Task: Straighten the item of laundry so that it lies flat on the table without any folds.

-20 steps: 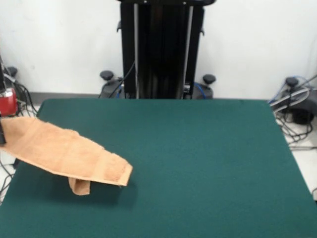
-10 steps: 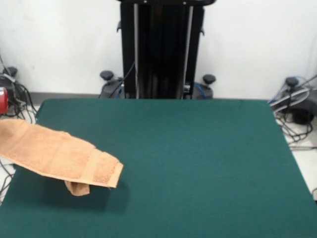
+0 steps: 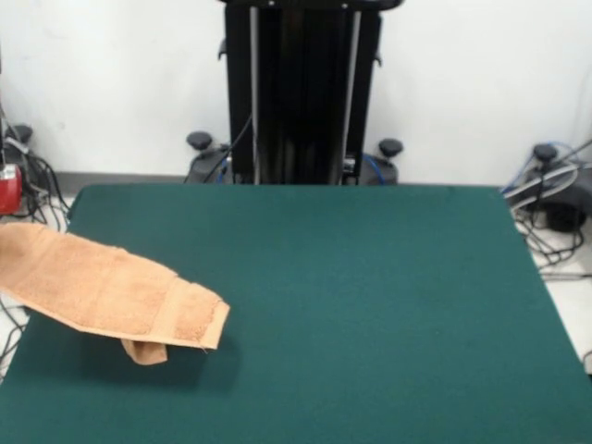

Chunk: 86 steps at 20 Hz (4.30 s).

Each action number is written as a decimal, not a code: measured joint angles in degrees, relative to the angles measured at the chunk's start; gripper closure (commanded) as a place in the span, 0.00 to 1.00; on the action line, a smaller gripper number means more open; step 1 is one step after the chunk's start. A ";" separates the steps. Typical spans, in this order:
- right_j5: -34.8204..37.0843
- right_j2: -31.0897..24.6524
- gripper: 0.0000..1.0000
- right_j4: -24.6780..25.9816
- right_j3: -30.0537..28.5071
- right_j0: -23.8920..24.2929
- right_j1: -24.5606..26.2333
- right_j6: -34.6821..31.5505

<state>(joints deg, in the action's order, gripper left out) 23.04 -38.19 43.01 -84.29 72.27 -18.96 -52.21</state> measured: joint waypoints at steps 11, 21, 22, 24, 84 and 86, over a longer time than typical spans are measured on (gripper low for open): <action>-0.33 0.84 1.00 -0.01 -0.60 -1.44 -2.66 0.00; -0.77 4.76 1.00 -2.41 -6.97 -3.94 -6.90 0.00; -0.77 5.14 1.00 -3.91 -9.23 -3.98 -7.11 -0.01; -0.79 5.54 1.00 -5.19 -11.34 -4.03 -7.12 -0.01; -36.61 31.21 1.00 -31.71 -44.46 -34.03 -12.56 -11.25; -38.57 31.90 1.00 -32.33 -46.06 -35.02 -12.54 -13.39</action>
<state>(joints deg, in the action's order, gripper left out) -15.53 -6.29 10.68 -130.35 37.24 -31.51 -65.60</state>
